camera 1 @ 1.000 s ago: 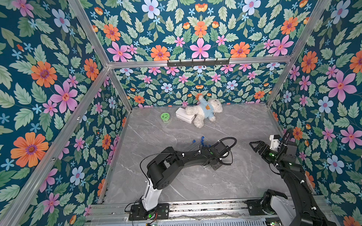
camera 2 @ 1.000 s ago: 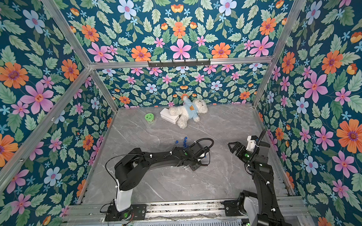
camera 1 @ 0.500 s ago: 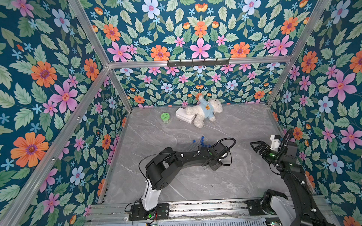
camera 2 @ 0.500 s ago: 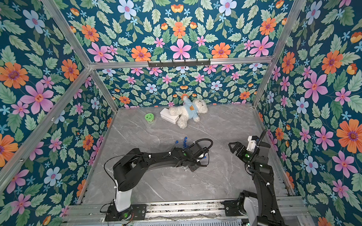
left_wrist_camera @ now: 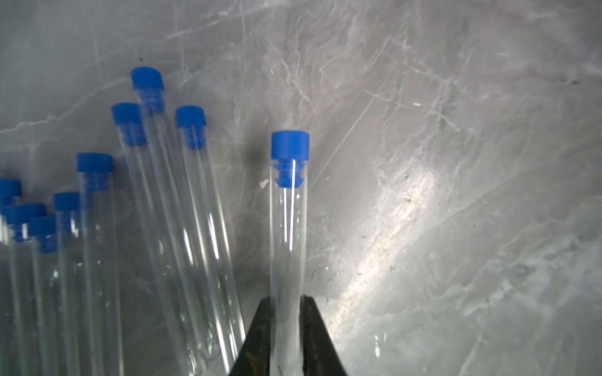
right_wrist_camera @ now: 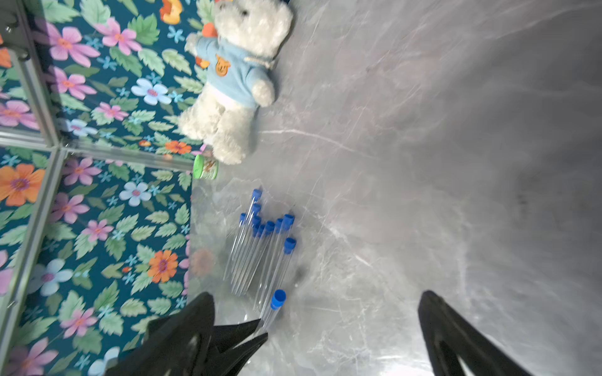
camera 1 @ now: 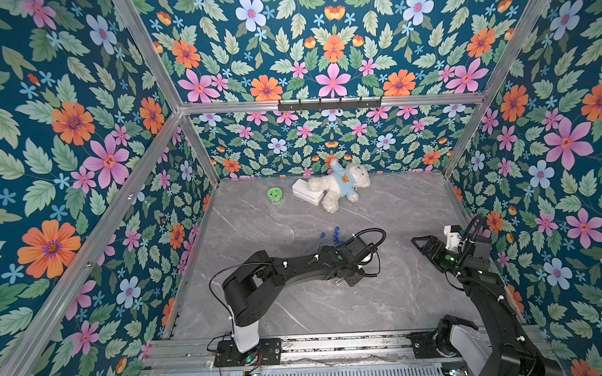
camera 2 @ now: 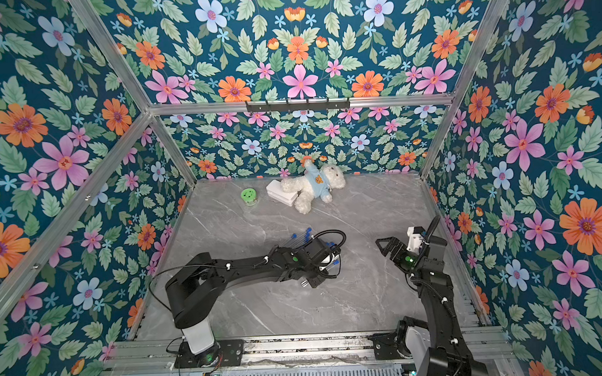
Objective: Remove stoppers from test tubes
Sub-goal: Pick up the test tube at the center of the board, then open the stopper on the test tube.
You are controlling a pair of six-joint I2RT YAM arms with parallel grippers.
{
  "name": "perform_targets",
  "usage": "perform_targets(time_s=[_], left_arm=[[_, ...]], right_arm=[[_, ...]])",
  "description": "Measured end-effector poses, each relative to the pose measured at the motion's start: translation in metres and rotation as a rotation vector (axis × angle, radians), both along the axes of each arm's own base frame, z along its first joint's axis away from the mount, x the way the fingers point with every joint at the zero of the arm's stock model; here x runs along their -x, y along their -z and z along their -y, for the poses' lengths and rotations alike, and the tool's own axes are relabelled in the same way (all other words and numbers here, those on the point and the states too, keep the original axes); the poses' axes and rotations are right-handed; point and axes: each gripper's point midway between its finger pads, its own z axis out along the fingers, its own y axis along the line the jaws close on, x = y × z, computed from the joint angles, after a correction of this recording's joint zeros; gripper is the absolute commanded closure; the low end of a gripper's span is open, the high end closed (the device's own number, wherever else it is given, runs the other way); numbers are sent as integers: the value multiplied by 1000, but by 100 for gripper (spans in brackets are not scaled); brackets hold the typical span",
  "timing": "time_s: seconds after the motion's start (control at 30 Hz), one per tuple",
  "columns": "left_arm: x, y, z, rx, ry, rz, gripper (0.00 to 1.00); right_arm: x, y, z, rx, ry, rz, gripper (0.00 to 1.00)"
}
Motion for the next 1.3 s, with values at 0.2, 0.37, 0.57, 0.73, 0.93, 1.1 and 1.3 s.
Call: perform_targets(time_s=[0.2,0.37,0.57,0.73,0.93,1.1,1.3], left_arm=[[-3,-18,-39,35,-71,44,91],[-1,-41,-64,96,-109,106,91],[6,-66,-73,211,-108,157,92],[5,-78,-69,259,-99,175,94],[7,-76,-65,266,-88,164,94],[8,-70,-64,253,-81,152,95],[8,-67,-63,245,-78,144,96]], right_arm=[[-4,-12,-68,-31,-271,10,3],[-5,-20,-107,-69,-428,19,9],[1,-33,-153,-126,-623,52,12],[6,-30,-175,-153,-716,49,23],[12,-25,-189,-177,-779,45,33],[14,-25,-199,-184,-816,57,33],[16,-16,-207,-191,-842,33,38]])
